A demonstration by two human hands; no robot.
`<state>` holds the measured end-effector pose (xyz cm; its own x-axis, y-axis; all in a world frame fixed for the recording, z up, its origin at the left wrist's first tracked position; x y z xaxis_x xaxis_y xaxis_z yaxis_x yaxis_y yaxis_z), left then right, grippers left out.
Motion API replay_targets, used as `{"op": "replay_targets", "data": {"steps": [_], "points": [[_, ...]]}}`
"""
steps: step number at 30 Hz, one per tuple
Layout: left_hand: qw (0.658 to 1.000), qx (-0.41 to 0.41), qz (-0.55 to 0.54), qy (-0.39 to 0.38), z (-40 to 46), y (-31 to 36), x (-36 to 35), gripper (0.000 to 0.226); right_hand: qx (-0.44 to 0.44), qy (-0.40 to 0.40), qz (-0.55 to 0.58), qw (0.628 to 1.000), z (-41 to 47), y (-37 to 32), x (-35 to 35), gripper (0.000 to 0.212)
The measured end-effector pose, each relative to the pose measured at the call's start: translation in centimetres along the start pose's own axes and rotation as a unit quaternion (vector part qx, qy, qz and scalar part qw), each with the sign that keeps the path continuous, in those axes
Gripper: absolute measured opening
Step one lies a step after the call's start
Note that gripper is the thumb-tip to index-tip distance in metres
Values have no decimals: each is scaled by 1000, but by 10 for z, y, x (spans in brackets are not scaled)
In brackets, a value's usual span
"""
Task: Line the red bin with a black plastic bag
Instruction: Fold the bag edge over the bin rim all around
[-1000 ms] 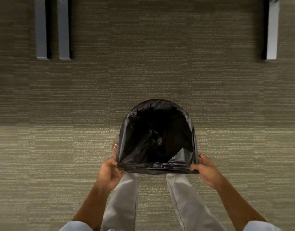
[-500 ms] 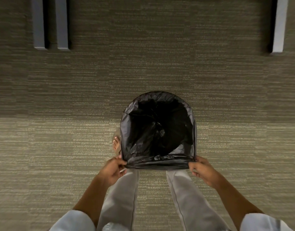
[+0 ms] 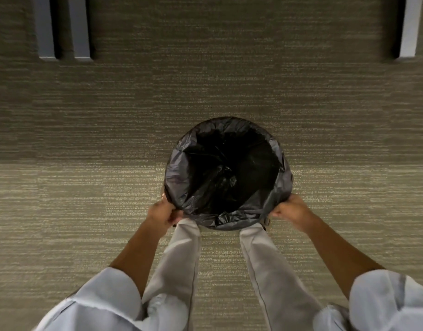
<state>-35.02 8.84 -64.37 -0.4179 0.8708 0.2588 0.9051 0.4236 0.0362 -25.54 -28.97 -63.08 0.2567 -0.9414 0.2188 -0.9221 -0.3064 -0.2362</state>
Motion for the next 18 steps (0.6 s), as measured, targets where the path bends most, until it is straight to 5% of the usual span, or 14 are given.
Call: {"op": "replay_targets", "data": {"steps": [4, 7, 12, 18], "points": [[981, -49, -165, -85, -19, 23, -14, 19, -34, -47, 217, 974, 0, 2, -1, 37], [973, -79, -177, -125, -29, 35, -18, 20, -37, -70, 332, 940, 0, 6, 4, 35], [980, -106, -113, -121, -25, 44, -25, 22, -14, -53, 299, 953, 1, 9, 2, 30], [982, -69, -150, -95, -10, 38, -20, 27, -34, -23, 388, 921, 6, 21, 1, 23]]}}
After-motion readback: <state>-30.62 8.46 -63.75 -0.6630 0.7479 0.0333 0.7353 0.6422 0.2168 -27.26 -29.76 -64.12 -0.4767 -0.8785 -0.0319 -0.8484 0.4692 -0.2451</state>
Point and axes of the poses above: each hand's wrist, its own z-axis towards the middle knuckle, its own x-axis out of the back of the hand, y = z × x, the point moved 9 cm from there along z, towards the middle knuckle, and after that the axes turned 4 degrees about x, right-handed, at the moved point
